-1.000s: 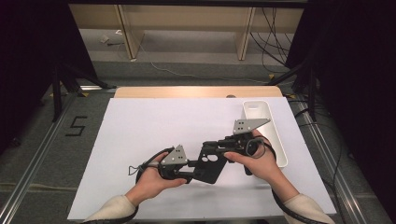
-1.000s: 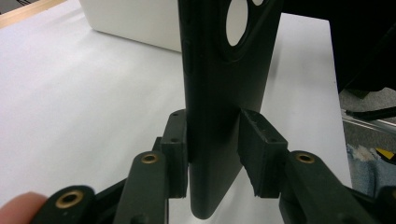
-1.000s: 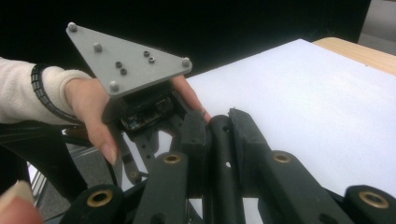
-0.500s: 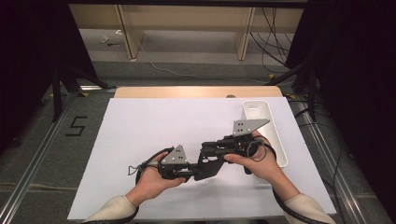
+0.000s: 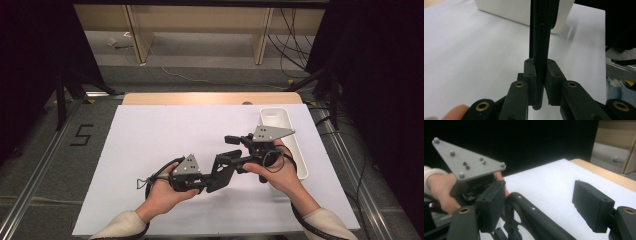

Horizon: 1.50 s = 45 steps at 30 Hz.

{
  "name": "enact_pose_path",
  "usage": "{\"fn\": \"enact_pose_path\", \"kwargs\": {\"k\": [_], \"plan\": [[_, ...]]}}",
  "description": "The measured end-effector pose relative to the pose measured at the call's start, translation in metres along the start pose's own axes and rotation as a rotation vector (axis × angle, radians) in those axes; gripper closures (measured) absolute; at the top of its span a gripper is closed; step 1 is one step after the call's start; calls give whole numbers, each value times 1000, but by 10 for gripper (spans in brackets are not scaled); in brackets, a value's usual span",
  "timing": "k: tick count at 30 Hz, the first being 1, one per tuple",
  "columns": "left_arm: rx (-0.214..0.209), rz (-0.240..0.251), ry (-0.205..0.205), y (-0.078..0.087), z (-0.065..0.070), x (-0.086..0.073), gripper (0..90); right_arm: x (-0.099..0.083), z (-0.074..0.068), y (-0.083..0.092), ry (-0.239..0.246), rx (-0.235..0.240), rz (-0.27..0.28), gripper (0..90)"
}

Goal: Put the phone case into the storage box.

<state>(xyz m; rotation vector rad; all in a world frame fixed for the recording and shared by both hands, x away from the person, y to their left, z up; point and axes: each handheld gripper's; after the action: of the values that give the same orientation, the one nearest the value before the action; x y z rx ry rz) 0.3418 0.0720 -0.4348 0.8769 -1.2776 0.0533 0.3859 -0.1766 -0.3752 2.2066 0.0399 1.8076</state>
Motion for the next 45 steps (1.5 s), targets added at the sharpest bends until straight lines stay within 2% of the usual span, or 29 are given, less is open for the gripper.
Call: {"fn": "enact_pose_path", "kwargs": {"k": [2, 6, 8, 10, 19, 27, 36, 45], "plan": [[19, 7, 16, 0, -1, 0, 802, 1, 0, 2, -4, -22, 24, 269], [55, 9, 46, 2, -4, 0, 802, 0, 0, 4, -2, -109, 67, 168], [73, 14, 55, 3, -4, 0, 802, -1, 1, 4, -5, -154, 81, 150], [88, 17, 65, 3, -5, 0, 802, -3, 1, 3, -16, -173, 85, 114], [138, 34, 90, 4, -5, 2, 802, -11, -4, -8, -28, -216, 71, 27], [163, 44, 100, 3, -4, 3, 801, -16, -9, -17, -40, -254, 77, 4], [166, 45, 104, 2, -3, 4, 801, -19, -14, -26, -37, -279, 76, 4], [169, 49, 108, 2, -2, 4, 801, -23, -16, -30, -54, -309, 97, 10]]}}
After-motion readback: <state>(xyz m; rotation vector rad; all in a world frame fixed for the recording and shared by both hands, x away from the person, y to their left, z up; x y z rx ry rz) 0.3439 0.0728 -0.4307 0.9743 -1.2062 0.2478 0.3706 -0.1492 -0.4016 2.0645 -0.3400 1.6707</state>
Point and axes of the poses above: each handheld gripper's, and its own axes: y roughly backward along the jaws, x roughly out of its top, z roughly to its right, and after that the axes turned 10 degrees about x, right-handed
